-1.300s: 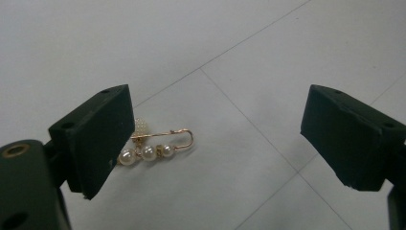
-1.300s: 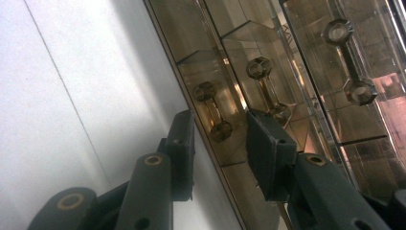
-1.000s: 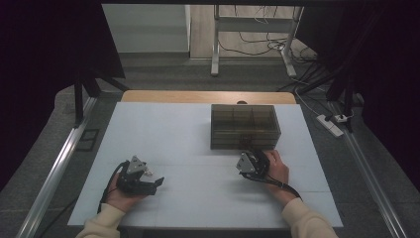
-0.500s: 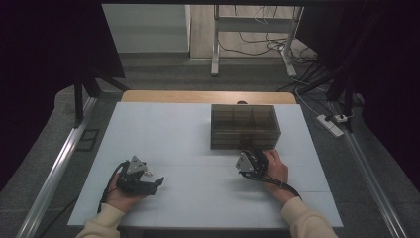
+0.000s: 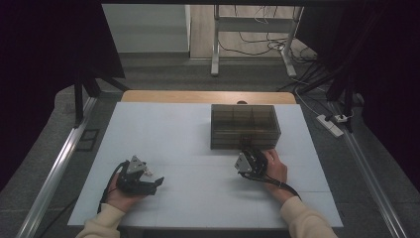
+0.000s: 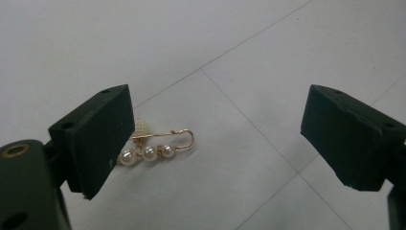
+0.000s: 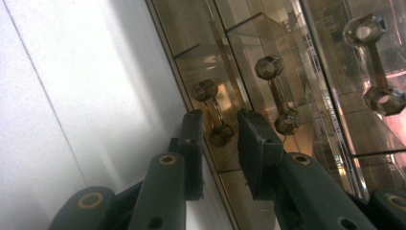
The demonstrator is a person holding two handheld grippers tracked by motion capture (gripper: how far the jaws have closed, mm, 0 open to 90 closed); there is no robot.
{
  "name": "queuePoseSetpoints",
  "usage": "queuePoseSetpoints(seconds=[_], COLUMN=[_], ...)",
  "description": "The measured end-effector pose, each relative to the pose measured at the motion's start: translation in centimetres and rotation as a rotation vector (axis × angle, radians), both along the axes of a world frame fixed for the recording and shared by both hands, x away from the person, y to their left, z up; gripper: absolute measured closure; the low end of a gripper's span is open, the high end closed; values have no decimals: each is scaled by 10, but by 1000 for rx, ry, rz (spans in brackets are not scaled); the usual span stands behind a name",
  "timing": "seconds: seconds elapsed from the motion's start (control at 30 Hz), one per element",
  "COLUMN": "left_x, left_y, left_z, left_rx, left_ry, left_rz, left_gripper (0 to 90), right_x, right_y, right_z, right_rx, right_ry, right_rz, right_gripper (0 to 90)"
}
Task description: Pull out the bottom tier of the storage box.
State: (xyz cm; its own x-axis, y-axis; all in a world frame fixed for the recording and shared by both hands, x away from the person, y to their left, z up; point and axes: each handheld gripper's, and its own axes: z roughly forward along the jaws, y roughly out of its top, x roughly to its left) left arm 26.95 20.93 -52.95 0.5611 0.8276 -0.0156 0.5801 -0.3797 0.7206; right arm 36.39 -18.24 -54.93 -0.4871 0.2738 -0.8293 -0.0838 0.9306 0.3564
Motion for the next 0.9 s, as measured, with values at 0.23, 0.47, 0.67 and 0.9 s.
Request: queuePoseSetpoints(seconds=[0.23,0.47,0.67,0.9], left_x=[0,0,0,0], left_y=[0,0,0,0], left_z=[0,0,0,0], left_rx=[-1,-2,-1,-1], left_ry=[2,2,1,2], left_rz=[1,1,1,1], left_gripper=[103,103,103,103], right_x=[0,0,-1,-1], right_y=[1,1,2,2], right_z=[-2,-3,-3,-4], right_rx=[-11,-34,-54,-69], right_ry=[-15,-31,-43,-53], right_rz=[-1,11,8,2], right_gripper=[740,748,756,769])
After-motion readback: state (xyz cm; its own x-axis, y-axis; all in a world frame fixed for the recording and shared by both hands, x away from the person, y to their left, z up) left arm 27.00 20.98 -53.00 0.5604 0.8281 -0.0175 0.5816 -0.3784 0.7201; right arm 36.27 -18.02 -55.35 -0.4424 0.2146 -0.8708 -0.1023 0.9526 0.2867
